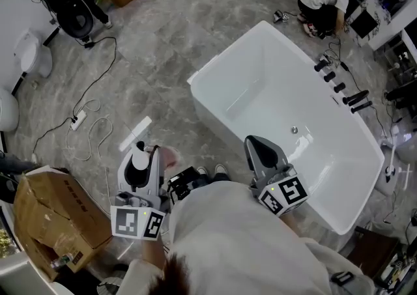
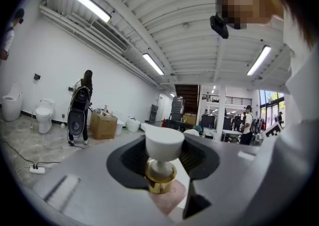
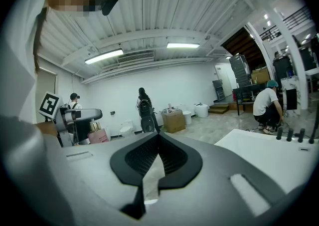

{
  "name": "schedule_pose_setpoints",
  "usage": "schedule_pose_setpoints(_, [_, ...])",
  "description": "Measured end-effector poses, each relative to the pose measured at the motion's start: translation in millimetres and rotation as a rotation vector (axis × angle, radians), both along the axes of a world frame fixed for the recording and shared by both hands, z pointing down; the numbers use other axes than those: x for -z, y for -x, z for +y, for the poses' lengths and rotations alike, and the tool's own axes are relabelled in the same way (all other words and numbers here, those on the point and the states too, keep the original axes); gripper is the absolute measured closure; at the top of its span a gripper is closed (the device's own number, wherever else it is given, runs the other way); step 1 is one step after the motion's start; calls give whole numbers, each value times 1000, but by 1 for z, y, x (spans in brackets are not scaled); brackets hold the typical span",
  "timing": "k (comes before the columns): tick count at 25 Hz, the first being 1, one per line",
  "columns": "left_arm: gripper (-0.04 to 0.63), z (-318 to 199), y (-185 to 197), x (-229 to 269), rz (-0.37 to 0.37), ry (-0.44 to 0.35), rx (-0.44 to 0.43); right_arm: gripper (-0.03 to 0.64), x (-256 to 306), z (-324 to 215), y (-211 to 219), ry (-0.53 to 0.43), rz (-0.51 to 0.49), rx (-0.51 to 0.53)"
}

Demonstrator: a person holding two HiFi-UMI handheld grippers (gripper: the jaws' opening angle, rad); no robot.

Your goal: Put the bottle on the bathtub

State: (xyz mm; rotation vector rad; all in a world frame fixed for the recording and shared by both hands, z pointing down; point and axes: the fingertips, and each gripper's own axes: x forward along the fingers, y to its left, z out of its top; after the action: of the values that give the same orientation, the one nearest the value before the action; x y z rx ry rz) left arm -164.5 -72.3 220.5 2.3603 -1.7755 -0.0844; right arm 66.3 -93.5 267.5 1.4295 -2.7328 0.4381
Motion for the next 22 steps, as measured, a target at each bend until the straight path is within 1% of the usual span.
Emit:
schedule_pose_setpoints(3, [393,0,-2,0,-5,0,-5,618,-2,1,-5,3,-9,-14])
schedule_pose_setpoints(9, [393,3,-4,-4,-9,8,-10,618,-4,4,-12,7,4,-25])
schedule_pose_setpoints(22, [393,10,1,-5,-20,16,4,618,-3,9,-5,13,9,5])
